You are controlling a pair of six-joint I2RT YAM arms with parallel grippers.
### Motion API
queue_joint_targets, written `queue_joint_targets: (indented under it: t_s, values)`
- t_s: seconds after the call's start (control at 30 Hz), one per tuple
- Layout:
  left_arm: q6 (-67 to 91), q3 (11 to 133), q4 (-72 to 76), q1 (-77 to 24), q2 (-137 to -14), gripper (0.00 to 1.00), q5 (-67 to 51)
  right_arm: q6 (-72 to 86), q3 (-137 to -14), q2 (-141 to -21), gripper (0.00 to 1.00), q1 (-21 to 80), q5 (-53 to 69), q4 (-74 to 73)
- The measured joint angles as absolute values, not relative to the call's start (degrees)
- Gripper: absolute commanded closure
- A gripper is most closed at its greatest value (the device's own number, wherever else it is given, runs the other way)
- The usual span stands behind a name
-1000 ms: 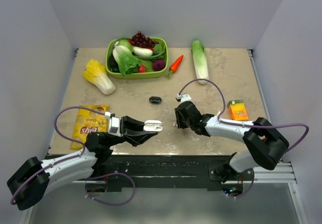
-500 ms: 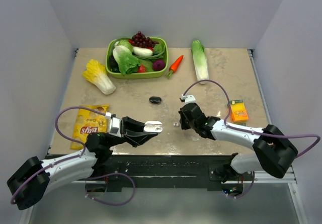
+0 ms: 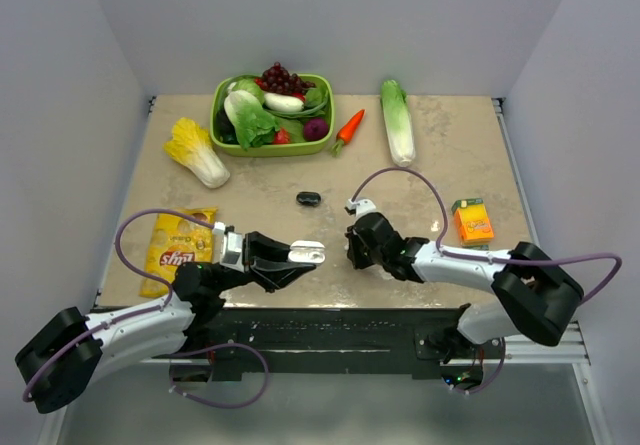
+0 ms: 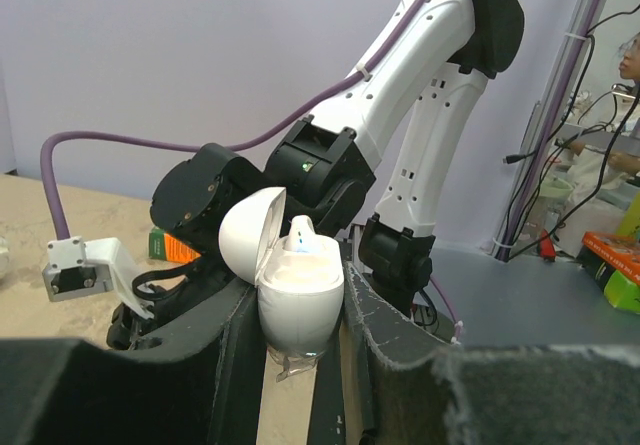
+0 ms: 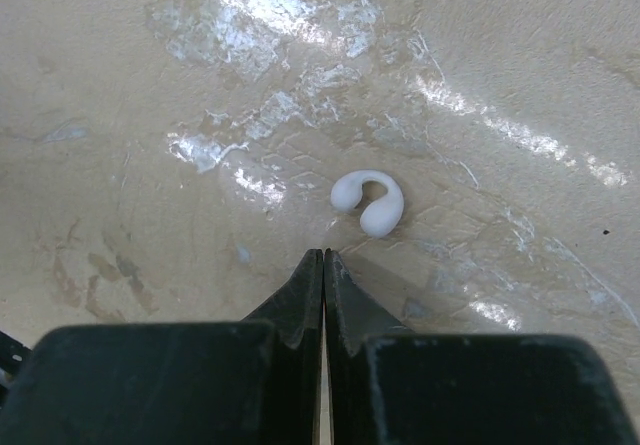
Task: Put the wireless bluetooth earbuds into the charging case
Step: Pick up the earbud from the center of the board.
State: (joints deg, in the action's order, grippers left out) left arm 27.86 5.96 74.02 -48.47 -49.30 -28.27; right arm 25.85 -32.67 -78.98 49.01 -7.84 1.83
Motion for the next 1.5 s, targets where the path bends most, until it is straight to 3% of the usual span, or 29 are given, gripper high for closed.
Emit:
queue_joint_targets:
  t_s: [1.27, 1.37, 1.4, 1.5]
  values:
    - [27.8, 4.8, 74.0, -48.8, -48.8, 1.0, -27.6, 25.3, -41.6, -90.7, 1.0, 47.5, -11.2, 1.5]
    - [27.8, 4.8, 74.0, -48.8, -48.8, 1.0, -27.6, 25.1, -41.9, -90.8, 0.9, 47.4, -11.0, 1.6]
    - [27.8, 4.8, 74.0, -48.8, -48.8, 1.0, -27.6, 24.9, -41.9, -90.8, 0.79, 47.3, -10.8, 1.8]
    - [27.8, 4.8, 74.0, -48.8, -48.8, 1.0, -27.6, 24.3, -41.8, -89.7, 0.63, 47.2, -9.6, 2.2]
